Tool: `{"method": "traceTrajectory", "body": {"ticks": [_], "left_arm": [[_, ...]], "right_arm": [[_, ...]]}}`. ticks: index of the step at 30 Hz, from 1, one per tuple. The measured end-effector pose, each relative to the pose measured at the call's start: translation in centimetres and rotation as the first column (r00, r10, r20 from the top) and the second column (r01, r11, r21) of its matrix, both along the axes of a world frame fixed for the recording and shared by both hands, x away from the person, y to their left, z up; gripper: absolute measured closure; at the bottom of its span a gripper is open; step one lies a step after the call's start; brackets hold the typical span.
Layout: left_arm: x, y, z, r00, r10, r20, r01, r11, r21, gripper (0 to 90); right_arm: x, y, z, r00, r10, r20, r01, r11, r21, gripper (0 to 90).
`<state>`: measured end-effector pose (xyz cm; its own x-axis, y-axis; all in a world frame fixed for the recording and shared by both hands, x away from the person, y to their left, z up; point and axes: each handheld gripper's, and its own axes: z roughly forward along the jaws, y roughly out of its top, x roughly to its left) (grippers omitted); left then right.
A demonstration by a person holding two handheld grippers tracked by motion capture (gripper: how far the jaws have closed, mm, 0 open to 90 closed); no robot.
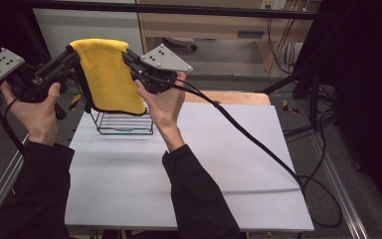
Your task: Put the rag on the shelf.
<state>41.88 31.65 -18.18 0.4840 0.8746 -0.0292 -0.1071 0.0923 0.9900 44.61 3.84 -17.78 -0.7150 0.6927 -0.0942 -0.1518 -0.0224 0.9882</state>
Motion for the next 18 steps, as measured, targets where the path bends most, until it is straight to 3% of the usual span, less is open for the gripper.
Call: {"method": "traceTrajectory", "body": {"ticks": [5, 18], "left_arm": [[0.6, 0.7, 0.9, 0.9999, 0.009, 0.006, -0.009, 0.9998, -0.015, 78.9], [2.0, 1.6, 3.2, 0.9988, 0.039, 0.032, -0.038, 0.9993, -0.003, 78.9]], "right_arm": [[0.6, 0.8, 1.1, 1.0, 0.001, 0.01, -0.001, 1.0, 0.002, 85.7], [2.3, 2.2, 3.3, 0.9995, -0.011, 0.031, 0.01, 1.0, 0.012, 85.7]]}}
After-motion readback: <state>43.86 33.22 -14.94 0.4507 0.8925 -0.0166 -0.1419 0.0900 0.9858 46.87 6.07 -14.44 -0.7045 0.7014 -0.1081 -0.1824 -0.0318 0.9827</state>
